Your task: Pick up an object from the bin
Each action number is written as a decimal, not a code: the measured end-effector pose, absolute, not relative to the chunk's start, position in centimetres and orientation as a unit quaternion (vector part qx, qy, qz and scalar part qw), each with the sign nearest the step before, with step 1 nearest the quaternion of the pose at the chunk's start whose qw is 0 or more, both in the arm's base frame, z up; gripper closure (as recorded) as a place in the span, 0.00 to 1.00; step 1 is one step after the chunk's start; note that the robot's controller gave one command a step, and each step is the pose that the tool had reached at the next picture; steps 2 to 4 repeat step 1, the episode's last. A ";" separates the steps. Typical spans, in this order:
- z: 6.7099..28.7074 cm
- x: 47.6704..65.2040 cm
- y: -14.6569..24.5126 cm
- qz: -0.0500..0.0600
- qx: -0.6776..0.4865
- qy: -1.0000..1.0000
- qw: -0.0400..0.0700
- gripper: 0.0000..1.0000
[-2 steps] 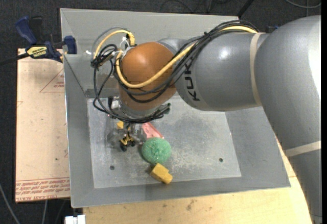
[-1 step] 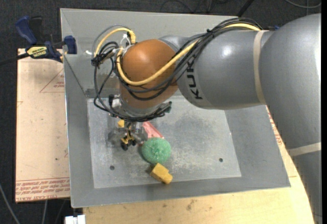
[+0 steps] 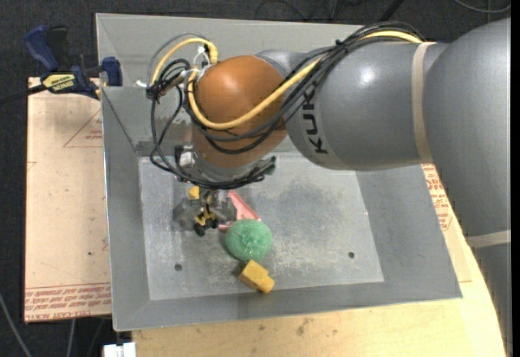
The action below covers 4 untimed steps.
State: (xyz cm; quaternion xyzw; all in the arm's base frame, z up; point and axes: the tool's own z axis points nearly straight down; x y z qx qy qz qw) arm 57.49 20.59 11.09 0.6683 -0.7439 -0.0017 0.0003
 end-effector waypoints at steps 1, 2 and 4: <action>12.5 57.6 20.6 -0.001 0.668 -0.744 -0.001 1.00; 12.5 57.6 20.6 -0.001 0.668 -0.744 -0.001 1.00; 12.5 57.6 20.6 -0.001 0.668 -0.744 -0.001 1.00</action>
Offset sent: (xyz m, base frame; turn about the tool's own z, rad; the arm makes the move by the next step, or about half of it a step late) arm 0.0002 0.0000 0.0034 0.0000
